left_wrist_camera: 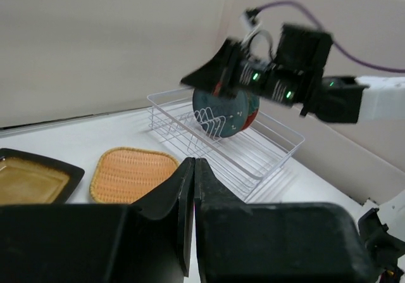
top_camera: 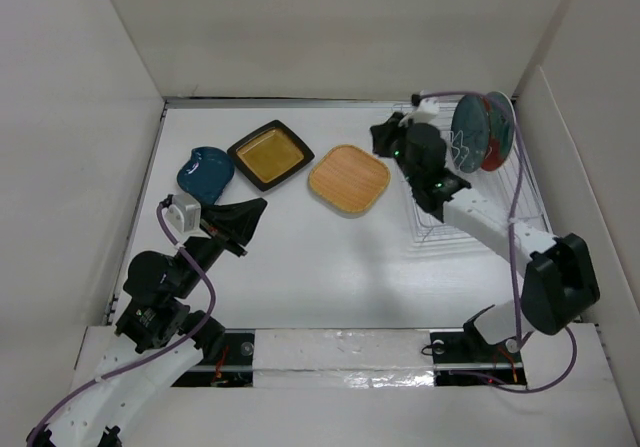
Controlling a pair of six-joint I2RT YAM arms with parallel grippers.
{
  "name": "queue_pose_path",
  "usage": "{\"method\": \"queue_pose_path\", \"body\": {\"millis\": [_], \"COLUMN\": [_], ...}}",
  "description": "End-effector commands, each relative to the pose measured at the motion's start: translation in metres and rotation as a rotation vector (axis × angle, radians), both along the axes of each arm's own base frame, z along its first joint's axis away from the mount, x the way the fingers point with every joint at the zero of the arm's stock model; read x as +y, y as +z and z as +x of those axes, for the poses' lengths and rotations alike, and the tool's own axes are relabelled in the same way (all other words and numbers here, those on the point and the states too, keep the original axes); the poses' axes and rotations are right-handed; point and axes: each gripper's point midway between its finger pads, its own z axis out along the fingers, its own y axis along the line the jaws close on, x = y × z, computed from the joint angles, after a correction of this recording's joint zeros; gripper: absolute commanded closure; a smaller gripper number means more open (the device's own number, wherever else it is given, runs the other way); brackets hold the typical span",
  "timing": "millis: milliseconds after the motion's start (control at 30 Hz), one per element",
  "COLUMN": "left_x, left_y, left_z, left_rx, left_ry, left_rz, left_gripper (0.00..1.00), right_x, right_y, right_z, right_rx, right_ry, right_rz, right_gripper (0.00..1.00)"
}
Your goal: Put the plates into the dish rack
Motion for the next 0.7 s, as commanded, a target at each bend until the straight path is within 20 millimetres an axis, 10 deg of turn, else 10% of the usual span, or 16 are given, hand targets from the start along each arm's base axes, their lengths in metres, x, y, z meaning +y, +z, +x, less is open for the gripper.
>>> {"method": "queue_pose_path", "body": {"millis": [0,133,233,667], "left_x": [-0.003,0.0,0.0,0.007], "left_y": [0.011,0.014,0.019,0.033], "left_z": [-0.005,-0.007,-0.016,-0.032], "left_rx": [-0.04,-0.044,-0.069,-0.115], "left_ry": [-0.029,-0.024,-0.051,-0.075], "left_rz": [-0.023,-0.038,-0.057,-0.098], "left_gripper": [1.0,1.0,0.95,0.75], "right_x": [0.044,0.064,0.058,0.033], "right_y": [-0.071,-0.127,-0.165,-0.249], "right_z": [-0.02,-0.043,-0.056,-0.079], "right_rx": [0.168,0.255,0.325,0.522], "right_ry": [0.003,-0.108,-0.227,-0.464], "right_rz": [0.166,0.257,0.287,0.283], "right_gripper": [0.93,0.54,0.45,0.48]}}
